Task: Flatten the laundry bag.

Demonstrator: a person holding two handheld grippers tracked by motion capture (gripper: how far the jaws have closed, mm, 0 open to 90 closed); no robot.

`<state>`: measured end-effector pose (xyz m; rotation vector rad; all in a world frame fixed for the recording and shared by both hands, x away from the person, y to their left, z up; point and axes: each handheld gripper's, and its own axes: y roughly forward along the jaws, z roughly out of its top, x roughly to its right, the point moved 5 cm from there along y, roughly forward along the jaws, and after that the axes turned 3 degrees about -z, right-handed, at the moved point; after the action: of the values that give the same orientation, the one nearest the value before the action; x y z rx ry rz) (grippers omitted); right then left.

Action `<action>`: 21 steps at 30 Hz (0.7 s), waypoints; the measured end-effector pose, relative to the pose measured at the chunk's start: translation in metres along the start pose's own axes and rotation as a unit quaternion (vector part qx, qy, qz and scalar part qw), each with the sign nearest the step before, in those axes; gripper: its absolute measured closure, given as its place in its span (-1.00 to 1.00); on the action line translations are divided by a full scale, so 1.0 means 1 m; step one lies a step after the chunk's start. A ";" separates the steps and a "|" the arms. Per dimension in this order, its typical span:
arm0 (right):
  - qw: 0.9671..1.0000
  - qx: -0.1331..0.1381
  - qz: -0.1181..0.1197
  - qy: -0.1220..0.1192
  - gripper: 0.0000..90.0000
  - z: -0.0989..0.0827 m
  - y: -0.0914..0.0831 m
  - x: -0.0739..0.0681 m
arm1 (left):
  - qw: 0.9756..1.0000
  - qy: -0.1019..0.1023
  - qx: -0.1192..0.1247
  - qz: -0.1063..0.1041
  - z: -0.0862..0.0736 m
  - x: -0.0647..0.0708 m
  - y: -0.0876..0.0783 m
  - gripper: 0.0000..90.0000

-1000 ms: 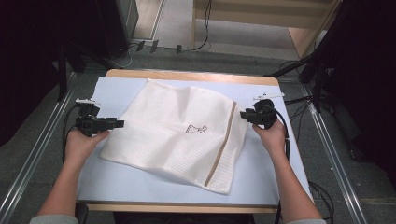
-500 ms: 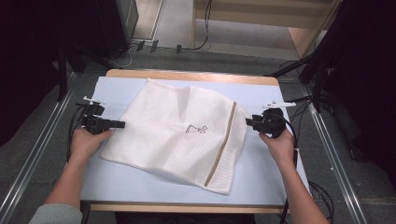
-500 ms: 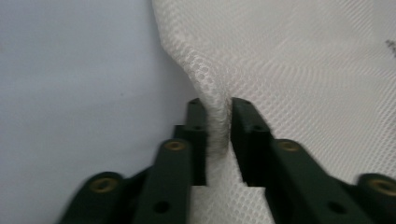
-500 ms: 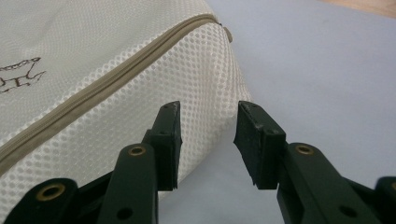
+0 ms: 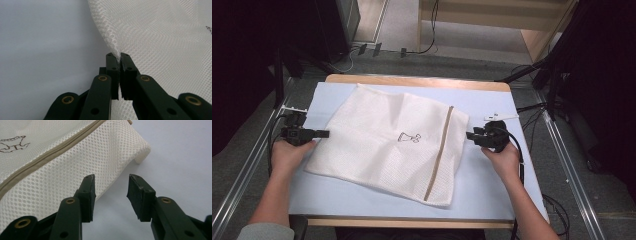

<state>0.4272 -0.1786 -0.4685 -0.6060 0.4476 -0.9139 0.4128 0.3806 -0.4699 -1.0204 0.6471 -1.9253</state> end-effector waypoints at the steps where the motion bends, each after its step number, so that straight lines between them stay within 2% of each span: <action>1: 1.000 0.000 0.001 0.002 0.29 0.000 0.003 -0.002 | 1.000 -0.002 0.001 0.002 0.000 -0.001 0.000 0.95; 6: 1.000 -0.005 0.003 0.003 0.16 0.003 0.022 -0.006 | 1.000 -0.003 0.003 0.010 -0.001 -0.004 -0.002 0.95; 11: 0.999 -0.014 0.016 0.024 0.15 0.001 0.040 -0.005 | 1.000 -0.003 0.003 0.010 -0.002 -0.004 -0.002 0.95; 14: 0.998 -0.025 0.033 0.038 0.38 -0.001 0.046 -0.007 | 1.000 -0.004 0.002 0.011 -0.003 -0.004 -0.003 0.95; 15: 0.998 -0.030 0.036 0.040 0.58 -0.002 0.047 -0.008 | 1.000 -0.004 0.002 0.010 -0.003 -0.004 -0.003 0.95; 16: 0.998 -0.033 0.036 0.033 0.64 -0.003 0.048 -0.009 | 1.000 -0.005 0.003 0.009 -0.003 -0.004 -0.003 0.95; 17: 0.998 -0.036 0.034 0.030 0.81 -0.003 0.049 -0.010 | 1.000 -0.005 0.003 0.009 -0.003 -0.005 -0.004 0.95; 19: 0.998 -0.042 0.034 0.022 0.93 -0.004 0.049 -0.012 | 1.000 -0.006 0.003 0.009 -0.004 -0.005 -0.005 0.95; 21: 0.998 -0.045 0.041 0.022 0.96 -0.004 0.049 -0.014 | 1.000 -0.007 0.005 0.010 -0.004 -0.007 -0.005 0.95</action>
<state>0.4464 -0.1456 -0.5022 -0.6451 0.5516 -0.8332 0.4092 0.3895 -0.4708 -1.0182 0.6371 -1.9004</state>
